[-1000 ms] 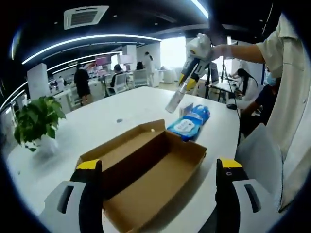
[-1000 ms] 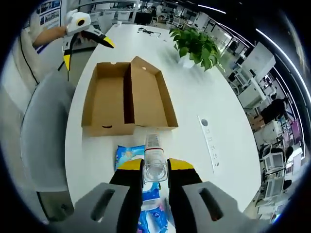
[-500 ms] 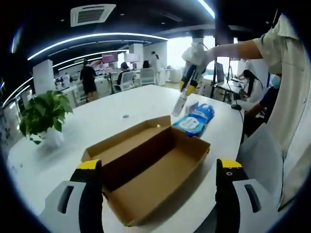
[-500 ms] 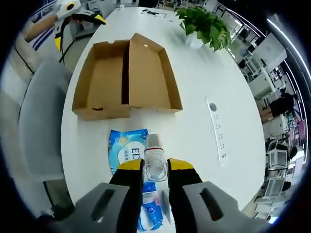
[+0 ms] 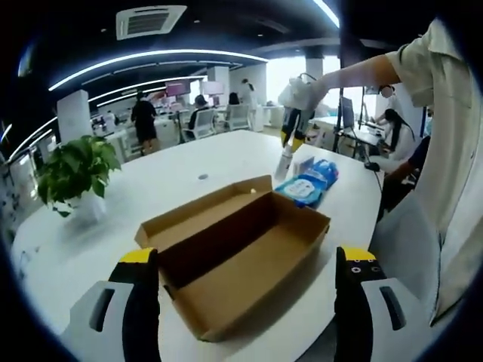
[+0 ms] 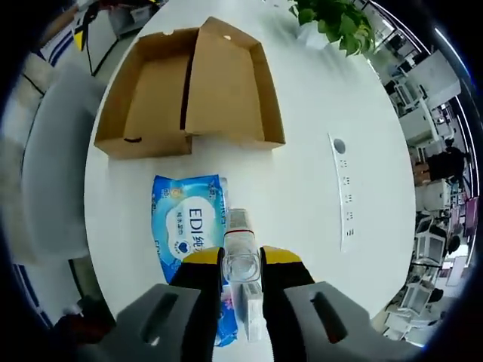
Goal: Operate the shoe box by opening the lid, removing the specified soft item, and placing it in the target area until the item is outside and the box remains undamaged.
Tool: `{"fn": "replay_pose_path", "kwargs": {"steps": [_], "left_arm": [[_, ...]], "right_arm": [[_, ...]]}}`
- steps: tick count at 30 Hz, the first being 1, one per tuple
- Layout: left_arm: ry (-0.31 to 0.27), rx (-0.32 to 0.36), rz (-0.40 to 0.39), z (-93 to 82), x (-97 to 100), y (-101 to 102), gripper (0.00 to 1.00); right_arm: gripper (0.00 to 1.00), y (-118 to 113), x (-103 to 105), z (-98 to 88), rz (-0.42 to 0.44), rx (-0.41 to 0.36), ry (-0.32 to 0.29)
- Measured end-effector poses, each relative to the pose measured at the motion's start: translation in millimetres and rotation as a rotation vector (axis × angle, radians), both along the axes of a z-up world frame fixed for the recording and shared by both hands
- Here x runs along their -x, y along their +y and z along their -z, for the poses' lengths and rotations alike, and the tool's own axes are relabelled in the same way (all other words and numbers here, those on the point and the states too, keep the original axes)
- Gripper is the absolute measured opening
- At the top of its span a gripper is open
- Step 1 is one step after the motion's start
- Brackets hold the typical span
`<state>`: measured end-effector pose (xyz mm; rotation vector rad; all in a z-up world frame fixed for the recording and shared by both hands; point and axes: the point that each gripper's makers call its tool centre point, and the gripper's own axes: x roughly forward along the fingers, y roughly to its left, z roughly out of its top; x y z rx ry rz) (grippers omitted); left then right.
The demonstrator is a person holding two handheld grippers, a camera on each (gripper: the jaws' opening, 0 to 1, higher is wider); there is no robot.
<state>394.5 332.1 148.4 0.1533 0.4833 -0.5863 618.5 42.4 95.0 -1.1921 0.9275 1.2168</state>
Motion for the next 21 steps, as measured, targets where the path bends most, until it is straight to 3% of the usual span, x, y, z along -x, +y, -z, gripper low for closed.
{"fn": "replay_pose_path", "kwargs": {"steps": [21], "left_arm": [[0.033, 0.004, -0.050, 14.2, 9.7, 9.8, 1.00]], "right_arm": [[0.17, -10.8, -22.0, 38.5, -0.046, 0.124, 0.004]]}}
